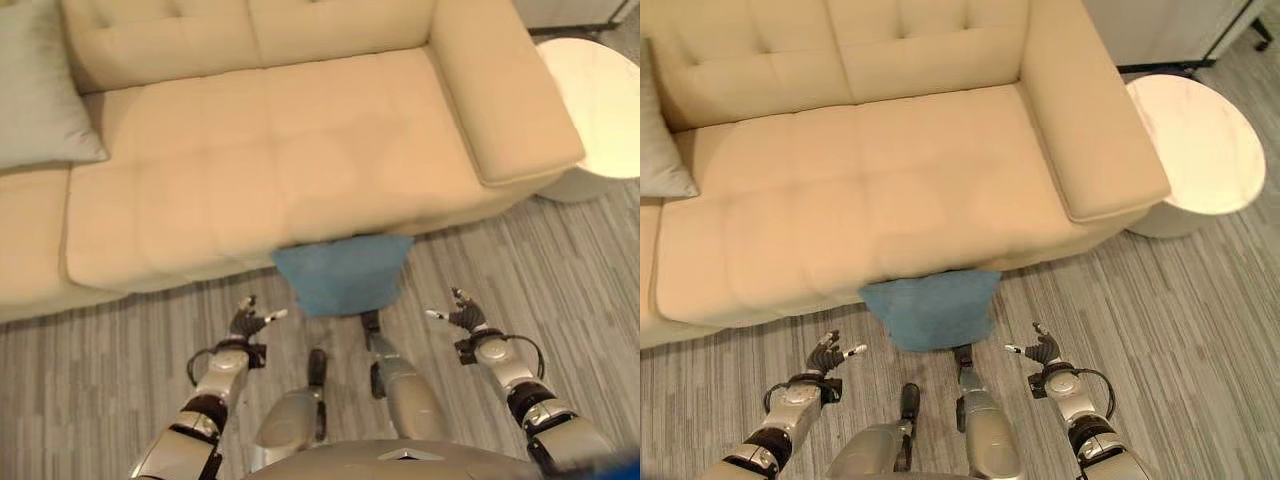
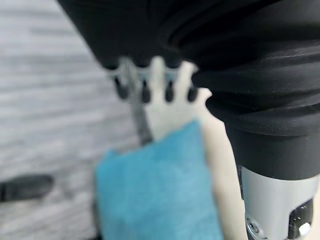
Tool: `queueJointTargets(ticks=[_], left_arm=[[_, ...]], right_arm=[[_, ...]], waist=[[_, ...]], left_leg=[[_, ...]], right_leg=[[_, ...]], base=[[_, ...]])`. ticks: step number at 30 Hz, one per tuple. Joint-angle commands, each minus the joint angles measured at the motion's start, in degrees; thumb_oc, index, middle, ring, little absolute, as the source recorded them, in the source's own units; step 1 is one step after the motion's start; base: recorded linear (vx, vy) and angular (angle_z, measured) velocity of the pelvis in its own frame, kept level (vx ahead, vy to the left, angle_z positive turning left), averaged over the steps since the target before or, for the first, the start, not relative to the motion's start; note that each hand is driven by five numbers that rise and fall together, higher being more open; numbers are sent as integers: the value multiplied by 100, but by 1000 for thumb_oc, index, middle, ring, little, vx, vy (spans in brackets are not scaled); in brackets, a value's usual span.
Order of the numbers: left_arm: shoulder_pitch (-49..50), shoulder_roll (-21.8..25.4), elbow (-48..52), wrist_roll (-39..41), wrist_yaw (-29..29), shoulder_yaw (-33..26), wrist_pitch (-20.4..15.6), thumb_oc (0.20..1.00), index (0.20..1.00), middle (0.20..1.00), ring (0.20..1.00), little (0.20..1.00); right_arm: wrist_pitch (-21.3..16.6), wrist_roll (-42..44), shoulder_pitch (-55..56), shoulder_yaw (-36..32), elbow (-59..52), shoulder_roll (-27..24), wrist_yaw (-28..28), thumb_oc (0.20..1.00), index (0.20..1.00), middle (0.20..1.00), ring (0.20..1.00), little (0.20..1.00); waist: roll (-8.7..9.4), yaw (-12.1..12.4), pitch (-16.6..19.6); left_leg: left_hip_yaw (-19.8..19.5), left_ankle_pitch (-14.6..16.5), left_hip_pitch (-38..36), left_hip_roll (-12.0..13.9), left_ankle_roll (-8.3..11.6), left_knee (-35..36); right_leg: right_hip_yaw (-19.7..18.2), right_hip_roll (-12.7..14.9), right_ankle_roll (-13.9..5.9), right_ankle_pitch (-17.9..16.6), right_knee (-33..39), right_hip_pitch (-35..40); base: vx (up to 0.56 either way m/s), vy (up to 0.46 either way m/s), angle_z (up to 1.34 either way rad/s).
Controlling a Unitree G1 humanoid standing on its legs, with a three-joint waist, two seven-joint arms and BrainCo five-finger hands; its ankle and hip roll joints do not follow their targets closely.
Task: Pick up all the scattered cushions and arrange them neatly on the sofa.
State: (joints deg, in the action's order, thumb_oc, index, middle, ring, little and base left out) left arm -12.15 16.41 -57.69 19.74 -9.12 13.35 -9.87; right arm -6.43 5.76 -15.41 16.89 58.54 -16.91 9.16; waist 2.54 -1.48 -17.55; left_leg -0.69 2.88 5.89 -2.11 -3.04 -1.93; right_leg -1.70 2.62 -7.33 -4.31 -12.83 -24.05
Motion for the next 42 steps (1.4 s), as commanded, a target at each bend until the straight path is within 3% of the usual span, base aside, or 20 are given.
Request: queueJointTargets(ticks=[1, 5, 12, 19, 20, 23, 24, 25, 29, 31, 42], left_arm=[[-129, 264, -81, 98, -66, -18, -157, 1000, 1000, 1000, 1000, 1000], [-212, 262, -112, 207, -85, -36, -159, 1000, 1000, 1000, 1000, 1000], [-718, 302, -118, 588, -372, -58, -243, 1000, 1000, 1000, 1000, 1000], [-1589, 559, -133, 1045, -664, -30, -388, 1000, 1000, 1000, 1000, 1000], [-2011, 646, -98, 1152, -745, 80, -422, 1000, 1000, 1000, 1000, 1000], [-2311, 741, 12, 1207, -805, 164, -453, 1000, 1000, 1000, 1000, 1000], [-2751, 892, 108, 1247, -898, 273, -473, 1000, 1000, 1000, 1000, 1000], [-2909, 940, 208, 1244, -950, 328, -491, 1000, 1000, 1000, 1000, 1000], [-3082, 971, 245, 1265, -1032, 373, -459, 1000, 1000, 1000, 1000, 1000], [-3377, 1040, 169, 1423, -1148, 330, -435, 1000, 1000, 1000, 1000, 1000], [-4355, 1519, 39, 1561, -1100, 679, -426, 1000, 1000, 1000, 1000, 1000]], right_arm=[[-139, 7, 92, 164, -215, -130, 49, 1000, 1000, 1000, 1000, 1000], [-151, 59, 9, 204, -180, -189, 98, 1000, 1000, 1000, 1000, 1000], [-175, 274, -410, 184, -332, -325, 307, 1000, 1000, 1000, 1000, 1000], [-268, 645, -1384, 139, -463, -586, 716, 1000, 1000, 1000, 1000, 1000], [-321, 880, -1829, 97, -468, -714, 857, 1000, 1000, 1000, 1000, 1000], [-373, 987, -2183, 117, -580, -848, 950, 1000, 1000, 1000, 1000, 1000], [-429, 1068, -2684, 209, -578, -994, 1046, 1000, 1000, 1000, 1000, 1000], [-447, 1075, -2912, 268, -610, -1059, 1095, 1000, 1000, 1000, 1000, 1000], [-464, 1087, -3193, 368, -594, -1102, 1133, 1000, 1000, 1000, 1000, 1000], [-472, 1117, -3498, 443, -542, -1176, 1208, 1000, 1000, 1000, 1000, 1000], [-509, 1259, -4092, 532, -298, -1406, 1269, 1000, 1000, 1000, 1000, 1000]], waist=[[248, 149, 145], [245, 204, 164], [134, 137, -164], [103, 33, -531], [70, -35, -609], [64, -79, -672], [29, -102, -755], [36, -117, -771], [42, -108, -769], [69, -127, -728], [108, -289, -578]], left_leg=[[-651, -78, 542, -263, 491, -357], [-643, -239, 777, -171, 560, -257], [-762, -376, 1359, -162, 656, -411], [-663, -368, 2634, -227, 735, -1090], [-657, -320, 3326, -229, 754, -1473], [-668, -263, 3802, -234, 778, -1781], [-652, 37, 4448, -184, 793, -2408], [-674, 167, 4848, -168, 796, -2792], [-693, 353, 5445, -177, 784, -3389], [-739, 551, 6164, -239, 761, -4016], [-657, 581, 7219, -289, 766, -4382]], right_leg=[[-45, 384, -170, -36, 530, 485], [154, 365, -128, -128, 689, 361], [332, 446, -101, -91, 396, -270], [260, 537, -104, -62, -253, -1520], [198, 577, -94, -11, -584, -2137], [167, 629, -98, 47, -820, -2526], [86, 614, -85, 384, -1512, -3155], [30, 584, -57, 507, -1861, -3518], [-15, 543, -12, 706, -2461, -4094], [-51, 529, 71, 951, -3083, -4778], [-157, 529, 61, 949, -3383, -5830]], base=[[-40, -49, 8], [-33, -72, 24], [-49, -32, 18], [-87, -6, 8], [-125, -8, 20], [-23, -10, 18], [63, -25, 7], [82, -27, 1], [45, -17, -1], [111, -55, 4], [23, 13, 0]])
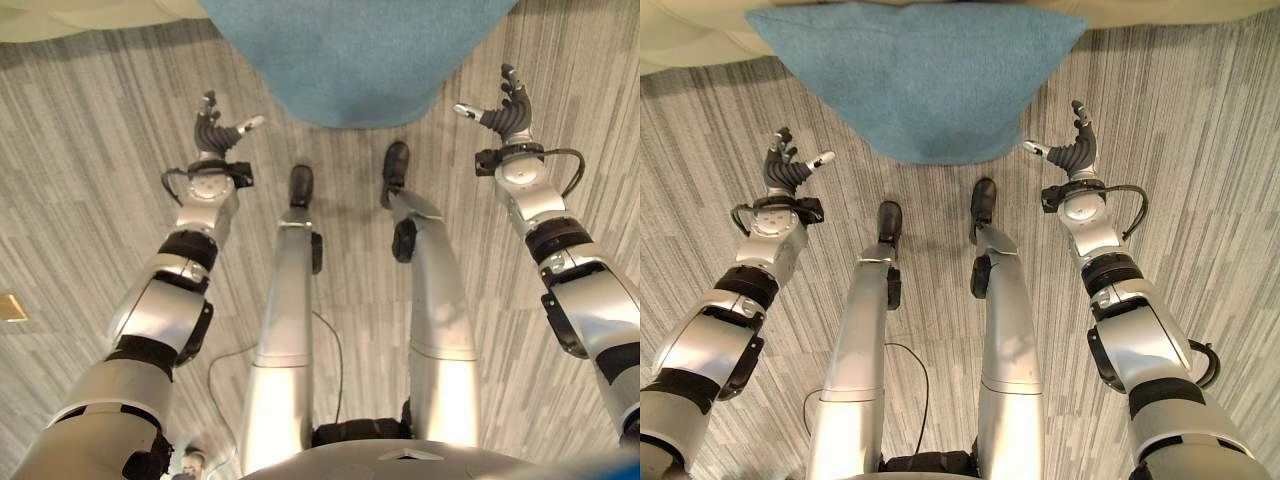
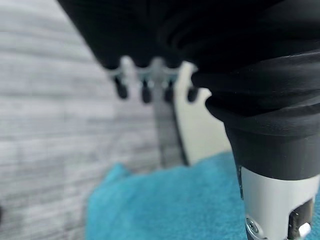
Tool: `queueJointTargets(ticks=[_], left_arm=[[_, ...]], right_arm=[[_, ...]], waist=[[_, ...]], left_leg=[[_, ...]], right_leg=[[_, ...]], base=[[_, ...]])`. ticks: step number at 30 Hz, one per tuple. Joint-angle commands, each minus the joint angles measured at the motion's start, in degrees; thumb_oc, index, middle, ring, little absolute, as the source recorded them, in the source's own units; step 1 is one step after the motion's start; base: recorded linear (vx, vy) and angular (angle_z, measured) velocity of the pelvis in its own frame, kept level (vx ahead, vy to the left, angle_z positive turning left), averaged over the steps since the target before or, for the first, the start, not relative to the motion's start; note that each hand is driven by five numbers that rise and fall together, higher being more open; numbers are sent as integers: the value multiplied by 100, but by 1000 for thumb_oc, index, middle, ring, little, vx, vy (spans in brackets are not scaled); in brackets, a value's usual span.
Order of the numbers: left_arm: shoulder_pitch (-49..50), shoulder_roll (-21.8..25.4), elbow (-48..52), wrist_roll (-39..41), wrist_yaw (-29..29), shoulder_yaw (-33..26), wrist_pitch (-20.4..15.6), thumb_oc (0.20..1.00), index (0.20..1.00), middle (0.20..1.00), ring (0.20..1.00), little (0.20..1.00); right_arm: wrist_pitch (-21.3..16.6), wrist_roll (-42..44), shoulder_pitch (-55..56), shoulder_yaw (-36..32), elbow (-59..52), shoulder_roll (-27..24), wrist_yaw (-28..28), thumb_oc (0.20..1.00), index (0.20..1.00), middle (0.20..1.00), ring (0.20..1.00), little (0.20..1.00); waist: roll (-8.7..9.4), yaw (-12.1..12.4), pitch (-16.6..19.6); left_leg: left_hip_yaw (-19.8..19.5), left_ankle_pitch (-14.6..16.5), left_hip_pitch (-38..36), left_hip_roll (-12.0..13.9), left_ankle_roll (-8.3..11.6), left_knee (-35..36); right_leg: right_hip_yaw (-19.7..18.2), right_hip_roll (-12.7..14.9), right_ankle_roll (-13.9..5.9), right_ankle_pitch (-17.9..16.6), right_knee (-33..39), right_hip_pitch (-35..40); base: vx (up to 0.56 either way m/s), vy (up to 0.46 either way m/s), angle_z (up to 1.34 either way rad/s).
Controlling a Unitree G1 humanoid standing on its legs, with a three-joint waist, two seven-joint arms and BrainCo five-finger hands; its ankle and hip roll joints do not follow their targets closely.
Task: Pick up all the scattered cushions and arrange them neatly on the sofa.
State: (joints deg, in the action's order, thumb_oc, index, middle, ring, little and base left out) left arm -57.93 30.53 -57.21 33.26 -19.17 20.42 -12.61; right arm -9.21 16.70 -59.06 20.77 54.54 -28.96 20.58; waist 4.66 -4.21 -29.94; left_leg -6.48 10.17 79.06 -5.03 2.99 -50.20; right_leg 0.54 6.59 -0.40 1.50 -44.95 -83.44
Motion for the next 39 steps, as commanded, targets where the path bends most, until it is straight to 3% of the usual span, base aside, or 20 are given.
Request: queueJointTargets(ticks=[1, 10, 15, 20, 22, 25, 26, 27, 28, 31, 35, 39], left_arm=[[96, 147, -11, 215, -101, 17, -150, 1000, 1000, 1000, 1000, 1000], [-975, 270, 79, 281, -140, 514, -205, 1000, 1000, 1000, 1000, 1000], [-1289, 26, 447, 387, -116, 751, -282, 1000, 1000, 1000, 1000, 1000], [-1249, -450, 676, 432, -235, 753, -337, 1000, 1000, 1000, 1000, 1000], [-1285, -765, 753, 458, -283, 790, -386, 1000, 1000, 1000, 1000, 1000], [-1345, -906, 849, 489, -347, 758, -429, 1000, 1000, 1000, 1000, 1000], [-1347, -919, 904, 482, -352, 775, -440, 1000, 1000, 1000, 1000, 1000], [-1342, -938, 925, 493, -350, 779, -446, 617, 617, 617, 617, 617], [-1330, -958, 937, 501, -364, 748, -468, 200, 200, 200, 200, 200], [-1162, -923, 1169, 568, -383, 585, -556, 200, 200, 200, 200, 200], [-567, -883, 1858, 523, -344, 372, -671, 200, 200, 200, 200, 200], [513, -945, 2712, 363, -253, 21, -700, 200, 200, 200, 200, 200]], right_arm=[[-229, 174, 201, 181, 114, -239, 121, 1000, 1000, 1000, 1000, 1000], [-211, 240, -668, 635, 261, -511, 56, 1000, 1000, 1000, 1000, 1000], [-198, 173, -1183, 1013, 42, -551, 3, 1000, 1000, 1000, 1000, 1000], [-158, 73, -1474, 1183, -145, -196, 28, 1000, 1000, 1000, 1000, 1000], [-154, 77, -1639, 1252, -12, 287, 22, 1000, 1000, 1000, 1000, 1000], [-162, 105, -1735, 1308, -68, 611, -9, 1000, 1000, 1000, 1000, 1000], [-170, 131, -1735, 1311, -115, 707, -45, 818, 818, 818, 818, 818], [-175, 125, -1738, 1343, -166, 790, -54, 263, 263, 263, 263, 263], [-203, 165, -1722, 1319, -199, 877, -66, 200, 200, 200, 200, 200], [-311, 214, -1535, 1246, -625, 1075, -98, 200, 200, 200, 200, 200], [-367, -9, -1044, 1045, -1394, 952, -184, 200, 200, 200, 200, 200], [-452, -263, -102, 569, -2314, 625, -325, 200, 200, 200, 200, 200]], waist=[[-106, -37, 670], [-179, -80, 769], [-228, -73, 823], [-242, -20, 822], [-236, 86, 797], [-253, 116, 792], [-262, 123, 796], [-267, 129, 804], [-265, 132, 816], [-256, 123, 857], [-246, 102, 953], [-242, 121, 989]], left_leg=[[-62, -151, -33, 13, 160, 438], [81, -240, 363, 21, 83, 616], [143, -298, 444, 28, 68, 703], [140, -337, 482, 22, 66, 704], [126, -360, 487, 28, 48, 720], [112, -388, 492, 17, 53, 711], [110, -399, 491, 13, 55, 715], [104, -417, 484, 10, 63, 738], [93, -427, 477, 8, 69, 760], [84, -500, 417, 24, 102, 864], [51, -608, 4, 70, 146, 1306], [-29, -716, -968, 141, 192, 1988]], right_leg=[[-386, 142, -639, 359, -171, 45], [-499, 134, -764, 151, 21, -370], [-545, 125, -780, 110, 94, -497], [-531, 102, -764, 74, 117, -541], [-460, 77, -779, 9, 199, -507], [-422, 79, -768, 39, 196, -503], [-410, 80, -765, 47, 168, -511], [-399, 79, -758, 58, 158, -520], [-397, 78, -757, 58, 163, -524], [-347, 82, -747, 56, 159, -492], [-261, 69, -746, 24, 412, -111], [-150, 58, -744, 36, 833, 822]], base=[[7, 29, -5], [19, 46, -5], [7, 10, -2], [6, -5, 2], [-10, -43, -2], [-4, -17, 0], [1, -10, 3], [0, 0, 0], [0, 0, 0], [0, 0, 0], [-12, -9, 2], [-41, -32, 10]])
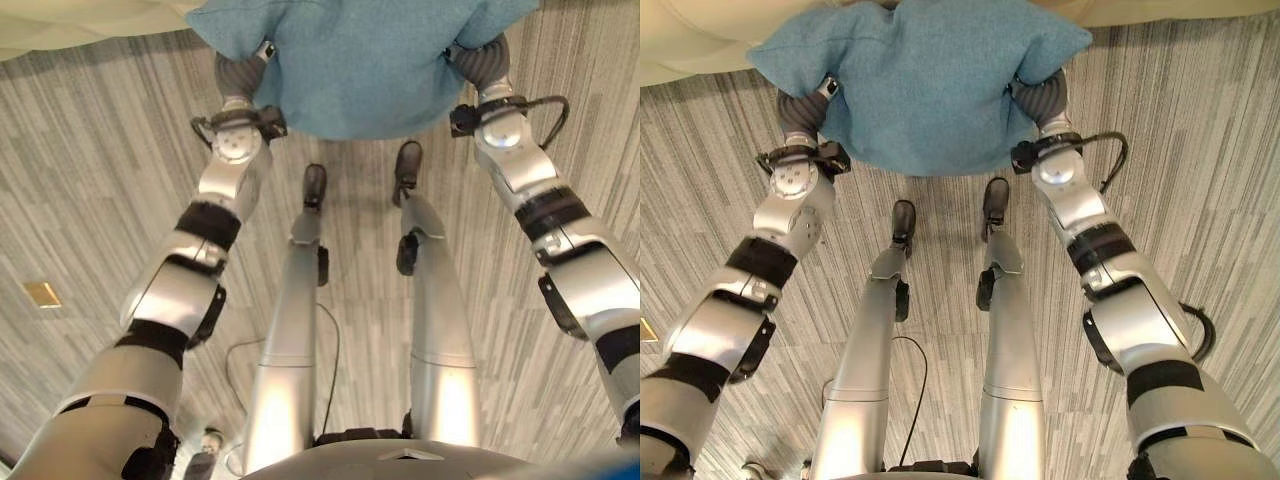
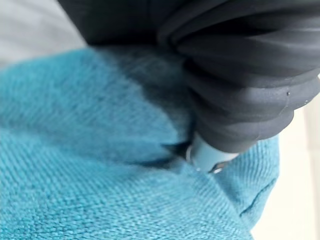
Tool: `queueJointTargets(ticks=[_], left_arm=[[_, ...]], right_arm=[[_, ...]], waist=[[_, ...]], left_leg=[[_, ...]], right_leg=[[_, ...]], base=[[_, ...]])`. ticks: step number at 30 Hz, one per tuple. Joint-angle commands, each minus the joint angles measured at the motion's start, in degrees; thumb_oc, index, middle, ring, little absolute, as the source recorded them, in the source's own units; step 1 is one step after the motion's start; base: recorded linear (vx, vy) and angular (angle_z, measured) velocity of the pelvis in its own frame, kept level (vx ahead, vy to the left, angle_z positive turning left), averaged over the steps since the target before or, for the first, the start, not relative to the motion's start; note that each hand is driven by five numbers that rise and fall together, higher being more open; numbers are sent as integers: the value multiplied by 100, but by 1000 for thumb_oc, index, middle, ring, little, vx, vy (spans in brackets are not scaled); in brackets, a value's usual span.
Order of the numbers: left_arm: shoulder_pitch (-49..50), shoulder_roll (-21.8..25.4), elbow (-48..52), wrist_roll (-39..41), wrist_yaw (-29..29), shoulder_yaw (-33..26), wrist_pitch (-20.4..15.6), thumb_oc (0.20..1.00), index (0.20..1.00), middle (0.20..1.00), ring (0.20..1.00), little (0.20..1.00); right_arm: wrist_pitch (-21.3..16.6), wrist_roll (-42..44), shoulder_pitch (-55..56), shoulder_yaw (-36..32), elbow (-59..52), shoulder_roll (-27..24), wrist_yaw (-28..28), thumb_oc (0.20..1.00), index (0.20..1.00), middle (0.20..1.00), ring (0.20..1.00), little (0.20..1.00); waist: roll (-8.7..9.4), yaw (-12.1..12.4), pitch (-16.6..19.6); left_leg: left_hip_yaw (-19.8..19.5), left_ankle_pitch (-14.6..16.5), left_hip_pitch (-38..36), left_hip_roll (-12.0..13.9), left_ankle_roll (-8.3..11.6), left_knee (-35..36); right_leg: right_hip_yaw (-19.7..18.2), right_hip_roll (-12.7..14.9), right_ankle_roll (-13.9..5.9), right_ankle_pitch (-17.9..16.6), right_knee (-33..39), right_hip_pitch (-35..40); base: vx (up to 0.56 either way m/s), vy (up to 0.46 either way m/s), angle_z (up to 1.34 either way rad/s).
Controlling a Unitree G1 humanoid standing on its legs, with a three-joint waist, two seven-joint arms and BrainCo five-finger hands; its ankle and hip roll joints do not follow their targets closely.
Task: Pick up all the scattered cushions and arrange them neatly on the sofa.
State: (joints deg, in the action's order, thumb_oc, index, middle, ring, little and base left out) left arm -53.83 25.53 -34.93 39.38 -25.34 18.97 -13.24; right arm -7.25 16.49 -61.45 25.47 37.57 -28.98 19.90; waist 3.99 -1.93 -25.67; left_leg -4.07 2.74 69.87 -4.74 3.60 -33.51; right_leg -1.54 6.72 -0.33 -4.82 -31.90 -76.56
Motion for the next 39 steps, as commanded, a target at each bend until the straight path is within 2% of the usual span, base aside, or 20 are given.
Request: queueJointTargets(ticks=[1, 2, 3, 5, 12, 13, 14, 19, 23, 29, 30, 31, 33, 35, 37, 39], left_arm=[[312, -464, 638, -302, 408, 130, -618, 200, 200, 200, 200, 200], [332, -470, 645, -305, 404, 130, -613, 200, 200, 200, 200, 200], [541, -481, 740, -344, 441, 56, -608, 200, 200, 200, 200, 200], [946, -491, 1088, -486, 509, -16, -596, 200, 200, 200, 200, 200], [2484, -785, 1619, -524, 903, -268, -571, 200, 200, 200, 200, 200], [2949, -806, 1765, -564, 1011, -343, -547, 200, 200, 200, 200, 200], [2955, -806, 1769, -565, 1010, -342, -546, 200, 200, 200, 200, 200], [3909, -741, 2047, -720, 1255, -458, -426, 200, 200, 200, 200, 200], [4392, -652, 2220, -839, 1376, -604, -367, 200, 200, 200, 200, 200], [4840, -630, 2423, -829, 1441, -796, -283, 200, 200, 200, 200, 200], [4979, -608, 2599, -919, 1471, -848, -228, 200, 200, 200, 200, 200], [4981, -608, 2600, -919, 1471, -848, -227, 200, 200, 200, 200, 200], [4986, -559, 2659, -992, 1498, -825, -215, 200, 200, 200, 200, 200], [4966, -476, 2703, -998, 1502, -819, -229, 200, 200, 200, 200, 200], [4997, -452, 2720, -1051, 1498, -837, -221, 200, 200, 200, 200, 200], [5077, -438, 2758, -1087, 1510, -899, -218, 200, 200, 200, 200, 200]], right_arm=[[-645, -368, 341, 11, -780, 575, -250, 200, 200, 200, 200, 200], [-637, -372, 362, 13, -790, 577, -250, 200, 200, 200, 200, 200], [-682, -360, 600, -124, -958, 589, -286, 200, 200, 200, 200, 200], [-669, -516, 1062, -278, -1345, 537, -333, 200, 200, 200, 200, 200], [-804, -327, 2699, -693, -2031, 814, -726, 200, 200, 200, 200, 200], [-799, -345, 3160, -771, -2189, 871, -817, 200, 200, 200, 200, 200], [-797, -346, 3166, -772, -2194, 871, -817, 200, 200, 200, 200, 200], [-713, -492, 3967, -834, -2313, 908, -999, 200, 200, 200, 200, 200], [-661, -496, 4420, -933, -2363, 941, -1112, 200, 200, 200, 200, 200], [-630, -256, 4760, -1087, -2384, 997, -1262, 200, 200, 200, 200, 200], [-571, -280, 4888, -1146, -2421, 987, -1326, 200, 200, 200, 200, 200], [-571, -280, 4890, -1147, -2423, 986, -1326, 200, 200, 200, 200, 200], [-549, -346, 4890, -1183, -2437, 980, -1322, 200, 200, 200, 200, 200], [-562, -320, 4897, -1213, -2444, 1005, -1321, 200, 200, 200, 200, 200], [-567, -324, 4919, -1221, -2451, 1028, -1318, 200, 200, 200, 200, 200], [-570, -379, 4923, -1197, -2493, 998, -1342, 200, 200, 200, 200, 200]], waist=[[-170, -113, 522], [-179, -104, 528], [-167, -95, 519], [-166, -81, 473], [-174, -3, 520], [-167, 4, 603], [-169, 4, 590], [-186, 23, 871], [-169, 59, 1136], [-104, 174, 1366], [-134, 235, 1432], [-133, 240, 1430], [-160, 216, 1440], [-213, 195, 1439], [-238, 210, 1460], [-225, 228, 1505]], left_leg=[[-298, -188, -196, 102, 156, 473], [-298, 4, -313, 127, 147, 453], [-334, -212, -473, 123, 167, 636], [-379, -258, -968, 120, 184, 891], [-489, -443, -2852, 127, 210, 1766], [-479, -477, -3368, 165, 224, 1996], [-482, -480, -3392, 167, 224, 2006], [-455, -566, -4552, 233, 206, 2592], [-430, -499, -5223, 251, 158, 2796], [-383, -157, -5800, 145, 3, 2576], [-354, 39, -6090, -20, -215, 2480], [-349, 40, -6093, -21, -216, 2480], [-335, 33, -6183, -72, -298, 2524], [-316, 24, -6308, -48, -350, 2618], [-310, 46, -6381, -32, -355, 2660], [-335, 146, -6572, -36, -348, 2697]], right_leg=[[61, 64, -732, 470, -301, 306], [76, 50, -741, 671, -365, 403], [96, 72, -726, 478, -180, 580], [154, 80, -713, 479, 47, 1110], [430, 87, -632, 486, 949, 3052], [531, 91, -632, 461, 1223, 3625], [535, 90, -632, 458, 1234, 3651], [688, 59, -691, 308, 1987, 4951], [681, 20, -772, 222, 2403, 5719], [501, 80, -867, 187, 2705, 6449], [377, 185, -987, 167, 2445, 6568], [371, 186, -989, 171, 2438, 6566], [266, 191, -1094, 17, 1946, 6411], [236, 176, -1079, -41, 1475, 6290], [268, 183, -1048, 3, 1352, 6236], [427, 112, -944, 119, 1558, 6149]], base=[[-11, -42, 0], [-75, -19, -1], [0, 0, 0], [-68, -22, 7], [33, -35, 4], [88, -5, 6], [92, 3, 8], [112, 35, 6], [136, 60, 0], [135, 135, -12], [151, 311, -32], [140, 290, -36], [29, 140, -32], [31, 140, -8], [100, 85, -13], [203, 61, -24]])
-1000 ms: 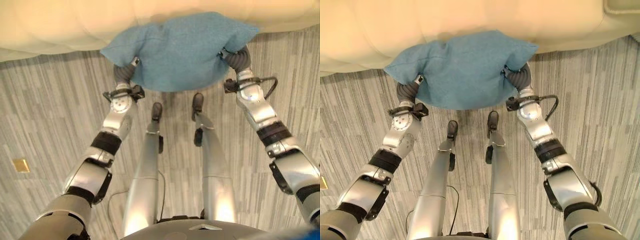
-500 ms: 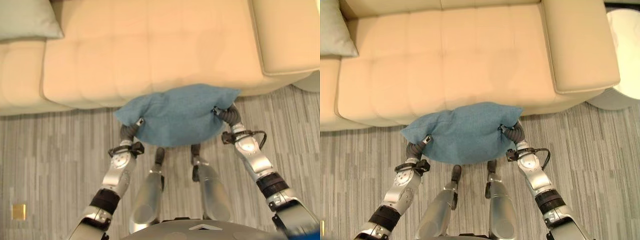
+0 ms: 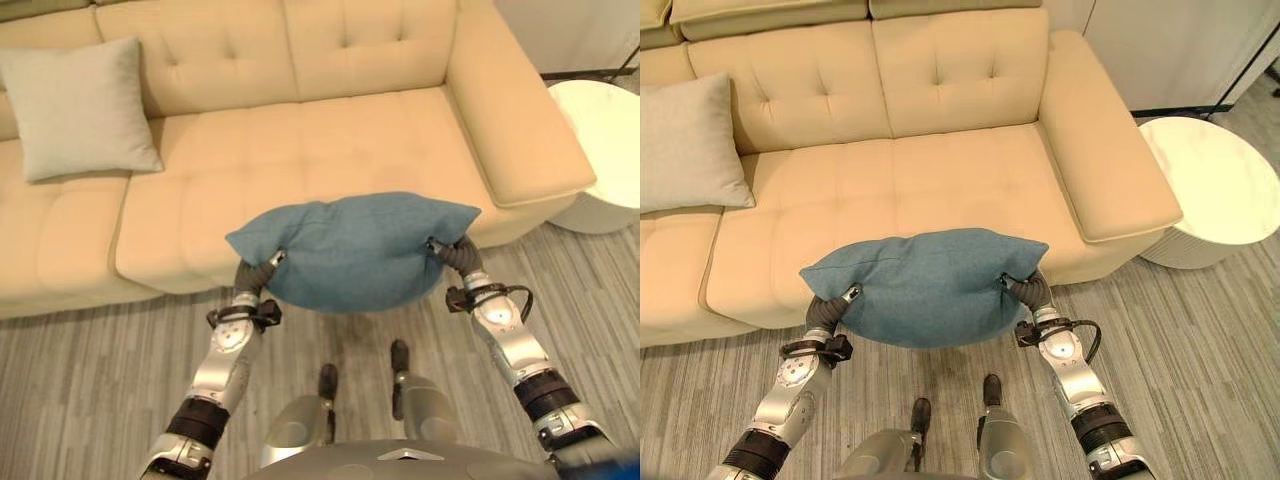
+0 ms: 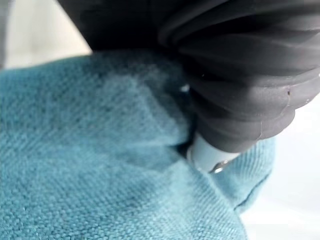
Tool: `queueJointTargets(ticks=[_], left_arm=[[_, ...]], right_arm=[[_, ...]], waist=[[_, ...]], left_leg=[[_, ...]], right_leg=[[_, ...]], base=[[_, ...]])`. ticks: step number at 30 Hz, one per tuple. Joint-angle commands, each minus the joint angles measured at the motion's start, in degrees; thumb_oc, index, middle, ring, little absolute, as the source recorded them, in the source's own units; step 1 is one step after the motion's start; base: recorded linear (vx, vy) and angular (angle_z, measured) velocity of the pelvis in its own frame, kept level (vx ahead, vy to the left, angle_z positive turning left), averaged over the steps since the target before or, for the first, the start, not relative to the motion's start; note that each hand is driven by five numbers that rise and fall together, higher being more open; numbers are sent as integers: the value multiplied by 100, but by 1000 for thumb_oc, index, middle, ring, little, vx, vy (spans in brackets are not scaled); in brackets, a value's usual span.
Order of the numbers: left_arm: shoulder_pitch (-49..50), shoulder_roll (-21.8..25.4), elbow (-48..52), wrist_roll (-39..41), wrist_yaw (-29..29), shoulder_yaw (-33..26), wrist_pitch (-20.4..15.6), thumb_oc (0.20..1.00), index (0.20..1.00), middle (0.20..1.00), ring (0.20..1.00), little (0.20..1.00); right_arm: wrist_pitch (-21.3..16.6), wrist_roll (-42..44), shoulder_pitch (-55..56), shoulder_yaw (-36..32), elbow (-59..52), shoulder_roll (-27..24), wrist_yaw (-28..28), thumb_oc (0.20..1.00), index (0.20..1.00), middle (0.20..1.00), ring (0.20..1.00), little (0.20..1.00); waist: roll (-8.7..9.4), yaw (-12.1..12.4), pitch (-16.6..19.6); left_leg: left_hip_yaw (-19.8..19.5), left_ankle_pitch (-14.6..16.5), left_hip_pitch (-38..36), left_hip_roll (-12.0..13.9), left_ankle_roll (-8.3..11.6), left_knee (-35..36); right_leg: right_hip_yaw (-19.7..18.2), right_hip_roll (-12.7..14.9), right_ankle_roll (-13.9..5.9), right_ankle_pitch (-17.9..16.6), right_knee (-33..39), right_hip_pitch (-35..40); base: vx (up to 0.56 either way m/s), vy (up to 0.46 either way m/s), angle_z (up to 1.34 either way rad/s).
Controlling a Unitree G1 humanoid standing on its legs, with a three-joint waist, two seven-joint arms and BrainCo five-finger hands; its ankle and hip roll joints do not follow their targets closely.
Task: Pick up all the scattered cushions and arrange them neatly on the sofa.
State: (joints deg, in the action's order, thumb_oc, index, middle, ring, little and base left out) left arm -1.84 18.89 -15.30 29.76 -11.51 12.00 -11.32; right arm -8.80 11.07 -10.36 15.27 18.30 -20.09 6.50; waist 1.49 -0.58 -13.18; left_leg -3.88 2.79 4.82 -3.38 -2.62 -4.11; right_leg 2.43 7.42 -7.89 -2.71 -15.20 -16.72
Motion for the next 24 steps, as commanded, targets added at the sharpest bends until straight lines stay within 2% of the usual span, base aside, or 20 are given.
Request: queueJointTargets(ticks=[1, 2, 3, 4, 5, 7, 8, 10, 11, 13, 14, 17, 18, 19, 24], left_arm=[[-103, 207, 779, -114, 137, -196, -408, 200, 200, 200, 200, 200], [-108, 182, 732, -75, 70, -181, -370, 200, 200, 200, 200, 200], [-107, 179, 732, -75, 69, -180, -369, 200, 200, 200, 200, 200], [-164, 172, 712, -18, 69, -122, -348, 200, 200, 200, 200, 200], [-197, 148, 690, -14, 124, -60, -338, 200, 200, 200, 200, 200], [-180, 81, 691, -49, 192, -18, -356, 200, 200, 200, 200, 200], [-172, 40, 707, 78, 285, -3, -337, 200, 200, 200, 200, 200], [-170, -6, 703, 180, 373, 50, -317, 200, 200, 200, 200, 200], [-187, -11, 689, 165, 382, 79, -314, 200, 200, 200, 200, 200], [-171, -45, 674, 234, 386, 83, -267, 200, 200, 200, 200, 200], [-175, -51, 671, 253, 416, 113, -244, 200, 200, 200, 200, 200], [-212, 13, 622, 178, 422, 151, -229, 200, 200, 200, 200, 200], [-223, 36, 594, 118, 400, 178, -214, 200, 200, 200, 200, 200], [-271, 59, 596, 53, 368, 171, -208, 200, 200, 200, 200, 200], [-273, 92, 701, 103, 368, 131, -230, 200, 200, 200, 200, 200]], right_arm=[[-424, 138, -204, -167, -551, 77, 12, 200, 200, 200, 200, 200], [-405, 126, -244, -129, -566, 5, 36, 200, 200, 200, 200, 200], [-405, 126, -243, -127, -566, 2, 37, 200, 200, 200, 200, 200], [-382, 141, -183, -146, -592, -33, 47, 200, 200, 200, 200, 200], [-362, 163, -109, -169, -609, -70, 34, 200, 200, 200, 200, 200], [-384, 269, -66, -180, -594, -119, -18, 200, 200, 200, 200, 200], [-375, 249, 40, -302, -630, -170, 20, 200, 200, 200, 200, 200], [-395, 338, 182, -417, -664, -202, 53, 200, 200, 200, 200, 200], [-415, 369, 211, -452, -659, -225, 89, 200, 200, 200, 200, 200], [-401, 389, 267, -503, -687, -220, 101, 200, 200, 200, 200, 200], [-387, 368, 302, -534, -687, -229, 124, 200, 200, 200, 200, 200], [-370, 368, 331, -584, -701, -230, 142, 200, 200, 200, 200, 200], [-374, 350, 350, -601, -723, -212, 169, 200, 200, 200, 200, 200], [-361, 272, 366, -629, -681, -167, 225, 200, 200, 200, 200, 200], [-286, 14, 264, -557, -601, -127, 218, 200, 200, 200, 200, 200]], waist=[[29, 90, 275], [119, -8, 353], [99, -11, 348], [132, -102, 362], [157, -124, 404], [181, -107, 498], [166, -155, 551], [208, -178, 513], [229, -161, 463], [256, -168, 409], [272, -175, 389], [328, -141, 412], [304, -123, 444], [224, -24, 489], [272, 45, 607]], left_leg=[[-399, 144, -132, -164, 281, -207], [-535, 136, -346, -183, 284, -58], [-543, 154, -365, -162, 287, -55], [-667, 158, -427, -184, 323, -83], [-777, 154, -426, -192, 383, -176], [-831, 67, -395, -107, 562, -298], [-806, -60, -338, 18, 756, -465], [-784, -316, -43, 72, 937, -1207], [-761, -447, 118, 49, 966, -1526], [-472, -540, 382, 139, 925, -1906], [-268, -491, 533, 217, 848, -1816], [32, -164, 797, 180, 691, -1246], [184, -283, 883, 161, 658, -862], [445, -797, 1223, 188, 703, -438], [317, -634, 890, 125, 593, -290]], right_leg=[[63, -66, -164, -61, 50, 150], [29, -384, -166, -156, 785, -30], [43, -402, -161, -154, 801, -4], [-256, -565, -135, -136, 838, 27], [-418, -600, -96, -77, 888, 162], [-414, -672, -4, -75, 971, 355], [-350, -714, 70, 3, 994, 465], [-187, -661, 189, 90, 1036, 721], [-147, -662, 254, 136, 1031, 813], [-33, -623, 355, 228, 1020, 960], [16, -583, 371, 279, 1022, 1023], [51, -577, 362, 388, 1061, 1178], [48, -612, 348, 441, 1076, 1254], [-18, -762, 385, 601, 1106, 1524], [-175, -662, 276, 764, 949, 1715]], base=[[363, -73, -17], [323, -77, -9], [344, -112, -8], [157, -64, 3], [217, -109, 49], [213, -173, 117], [207, -208, 97], [164, -171, 73], [118, -143, 87], [112, -121, 63], [130, -95, 30], [188, -64, 39], [386, 22, 36], [317, 39, 25], [238, 103, -29]])
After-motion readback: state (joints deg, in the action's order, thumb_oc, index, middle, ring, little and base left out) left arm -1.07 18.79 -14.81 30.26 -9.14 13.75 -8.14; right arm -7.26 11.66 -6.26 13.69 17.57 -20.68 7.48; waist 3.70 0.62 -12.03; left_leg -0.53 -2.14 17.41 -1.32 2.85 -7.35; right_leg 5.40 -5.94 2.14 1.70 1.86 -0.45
